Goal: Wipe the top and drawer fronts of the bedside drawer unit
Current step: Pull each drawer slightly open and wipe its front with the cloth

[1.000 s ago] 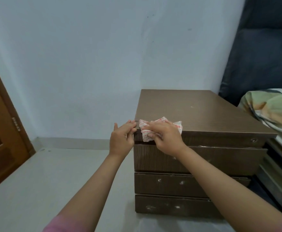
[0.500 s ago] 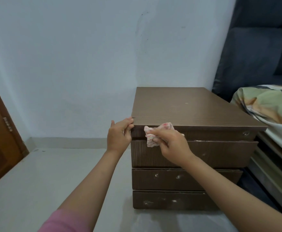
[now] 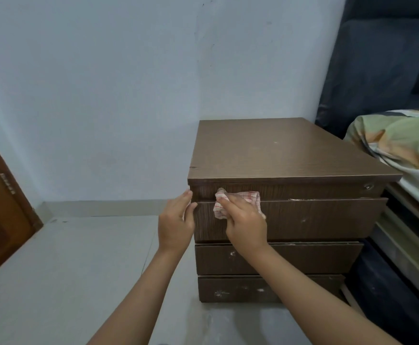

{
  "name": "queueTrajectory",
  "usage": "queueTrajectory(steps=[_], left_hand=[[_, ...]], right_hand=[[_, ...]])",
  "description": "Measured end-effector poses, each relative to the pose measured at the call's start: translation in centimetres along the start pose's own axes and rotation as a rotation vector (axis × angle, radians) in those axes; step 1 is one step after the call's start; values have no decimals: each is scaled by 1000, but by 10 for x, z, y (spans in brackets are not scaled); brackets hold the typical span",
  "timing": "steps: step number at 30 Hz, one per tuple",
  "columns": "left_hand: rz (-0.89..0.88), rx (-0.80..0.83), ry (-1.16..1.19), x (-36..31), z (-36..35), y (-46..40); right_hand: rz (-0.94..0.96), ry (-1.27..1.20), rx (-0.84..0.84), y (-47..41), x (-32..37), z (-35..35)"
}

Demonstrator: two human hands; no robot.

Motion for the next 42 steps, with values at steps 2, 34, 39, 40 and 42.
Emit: queueTrajectory(steps=[2, 34, 39, 40, 42], left_hand=[[19, 46, -1, 4, -3, 7], [80, 128, -7, -14, 18, 9], [72, 128, -19, -16, 19, 10], [73, 126, -18, -16, 19, 10], [78, 123, -14, -16, 19, 11]], right_hand=[[1, -2, -14, 0, -1, -2], [-288, 79, -97, 35, -39, 54], [-322, 120, -126, 41, -61, 73], [-328, 127, -126, 42, -66, 77], [-345, 136, -135, 44, -76, 84]])
Point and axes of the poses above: each hand's wrist, its own y-axis away from the middle knuckle, its own z-axis out of the back of the hand, x = y × z, the point moved 3 cm from there along -y, towards the middle knuckle, and after that the axes turned 3 degrees about z, right-handed, at the moved point
